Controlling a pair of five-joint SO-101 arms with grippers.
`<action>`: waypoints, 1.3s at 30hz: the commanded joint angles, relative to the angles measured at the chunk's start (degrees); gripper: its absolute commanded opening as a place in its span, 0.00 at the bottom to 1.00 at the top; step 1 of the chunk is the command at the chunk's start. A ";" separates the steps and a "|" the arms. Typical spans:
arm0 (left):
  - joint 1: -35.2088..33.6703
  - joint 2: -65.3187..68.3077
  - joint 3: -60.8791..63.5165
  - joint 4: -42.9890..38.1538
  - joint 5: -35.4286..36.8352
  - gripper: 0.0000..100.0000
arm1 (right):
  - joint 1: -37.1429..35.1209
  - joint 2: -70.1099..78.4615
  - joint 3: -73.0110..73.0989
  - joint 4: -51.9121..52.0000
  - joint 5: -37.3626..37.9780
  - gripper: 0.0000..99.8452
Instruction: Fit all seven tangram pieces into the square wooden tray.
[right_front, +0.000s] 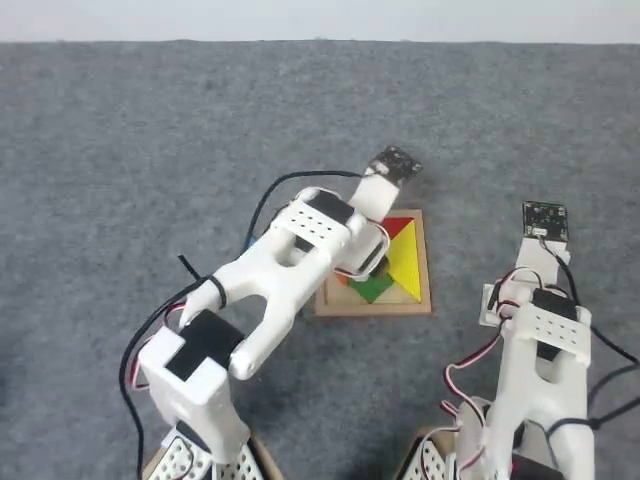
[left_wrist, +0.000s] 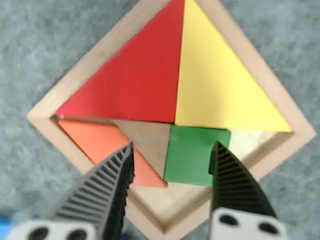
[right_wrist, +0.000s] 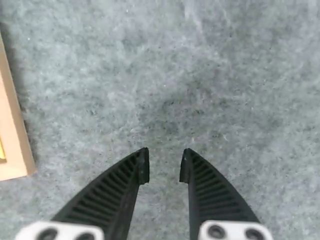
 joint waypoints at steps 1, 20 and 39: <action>-0.26 -2.20 -3.47 -0.44 -0.79 0.24 | -0.48 -1.98 -0.53 -0.84 -0.18 0.12; -26.55 -22.07 14.99 0.44 -9.23 0.21 | -0.57 -1.98 -0.53 -0.84 -0.18 0.12; -20.75 -22.51 20.53 6.95 -11.52 0.21 | -0.57 -1.89 -0.44 -0.84 -0.18 0.12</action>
